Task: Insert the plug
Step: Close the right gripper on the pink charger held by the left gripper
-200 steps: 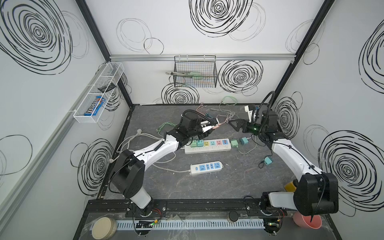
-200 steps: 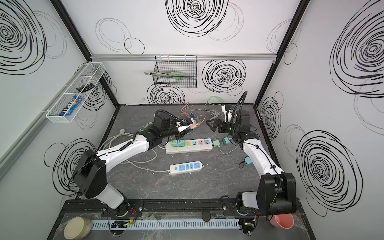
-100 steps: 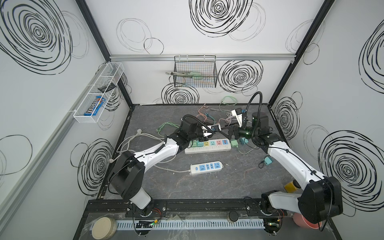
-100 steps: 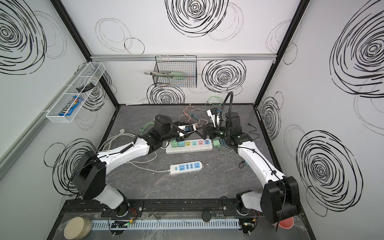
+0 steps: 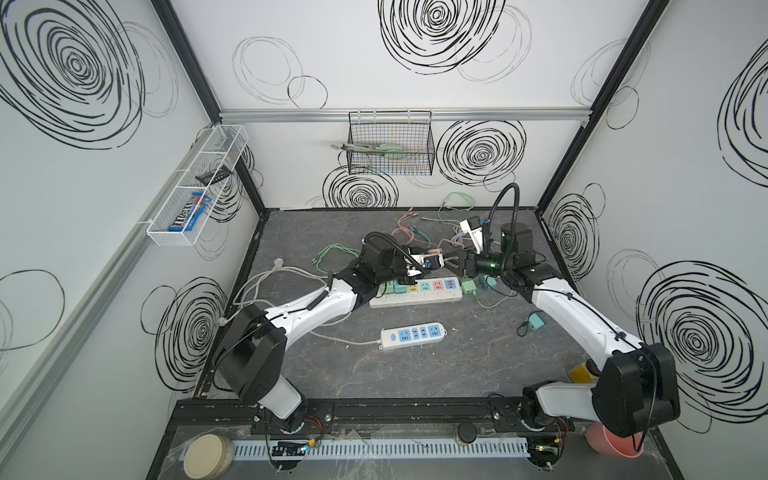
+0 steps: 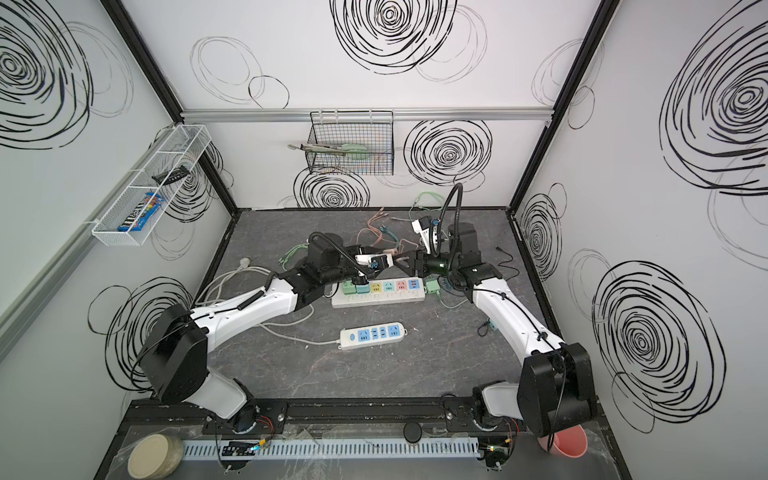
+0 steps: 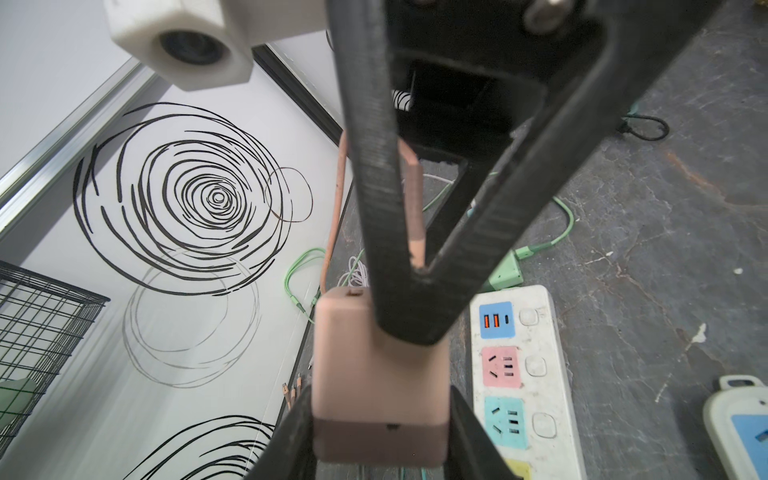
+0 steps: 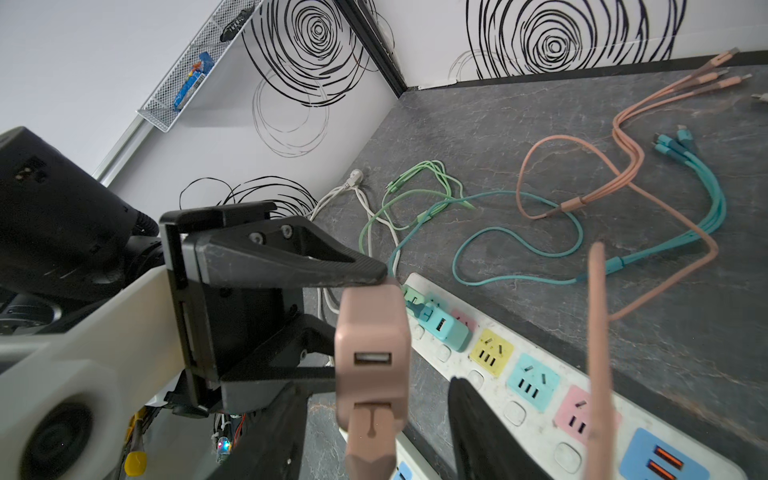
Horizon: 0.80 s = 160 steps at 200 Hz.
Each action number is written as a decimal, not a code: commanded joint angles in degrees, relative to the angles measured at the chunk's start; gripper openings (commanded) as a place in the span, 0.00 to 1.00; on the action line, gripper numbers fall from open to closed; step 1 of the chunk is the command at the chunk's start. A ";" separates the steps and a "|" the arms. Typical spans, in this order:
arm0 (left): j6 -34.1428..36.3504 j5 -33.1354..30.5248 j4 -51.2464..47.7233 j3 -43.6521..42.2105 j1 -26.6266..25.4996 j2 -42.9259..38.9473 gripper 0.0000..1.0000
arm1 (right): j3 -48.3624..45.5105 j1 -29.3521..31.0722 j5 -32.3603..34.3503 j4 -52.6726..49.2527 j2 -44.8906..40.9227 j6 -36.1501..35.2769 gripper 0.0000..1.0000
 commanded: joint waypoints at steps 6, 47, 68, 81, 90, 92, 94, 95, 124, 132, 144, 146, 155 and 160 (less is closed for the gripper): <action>1.39 0.60 4.03 -0.49 -0.57 -1.73 0.00 | 0.97 0.25 -2.17 3.87 0.90 2.78 0.54; 1.90 0.48 3.01 -0.23 -0.65 -1.45 0.00 | 1.66 0.43 -4.17 2.84 2.08 1.85 0.43; 2.21 0.26 2.84 -0.31 -0.79 -1.55 0.00 | 1.71 0.58 -4.89 2.14 2.54 1.26 0.41; 2.52 0.17 2.53 -0.23 -0.83 -1.51 0.00 | 1.94 0.72 -5.05 1.23 2.83 0.71 0.40; 2.69 0.09 2.32 -0.14 -0.83 -1.42 0.00 | 2.08 0.87 -5.20 0.84 2.94 0.37 0.39; 2.74 0.08 2.32 -0.14 -0.83 -1.39 0.00 | 2.06 0.93 -5.20 0.73 2.94 0.31 0.38; 2.78 0.04 2.19 -0.10 -0.87 -1.38 0.00 | 2.07 0.95 -5.18 0.66 2.94 0.20 0.37; 2.79 0.02 2.17 -0.08 -0.90 -1.38 0.00 | 2.14 0.95 -5.16 0.63 2.89 0.19 0.37; 3.06 -0.57 2.26 -0.31 -1.18 -1.46 0.00 | 2.28 1.60 -3.71 0.25 2.26 -1.18 0.17; 2.93 -0.77 2.68 -0.73 -1.27 -1.64 0.17 | 2.14 1.70 -2.98 0.17 2.02 -1.59 0.10; 2.09 -0.97 3.27 -1.30 -1.36 -1.99 0.31 | 2.19 1.73 -2.40 -0.25 1.73 -2.39 0.05; 1.91 -0.97 3.20 -1.36 -1.36 -2.04 0.32 | 2.17 1.67 -2.32 -0.31 1.71 -2.53 0.04; 0.49 -1.48 3.20 -1.52 -1.36 -2.17 0.37 | 2.42 1.66 -2.41 -0.80 1.58 -3.26 0.02; -1.03 -1.93 3.39 -1.62 -1.36 -2.25 0.42 | 2.59 1.77 -2.30 -1.11 1.53 -3.61 0.01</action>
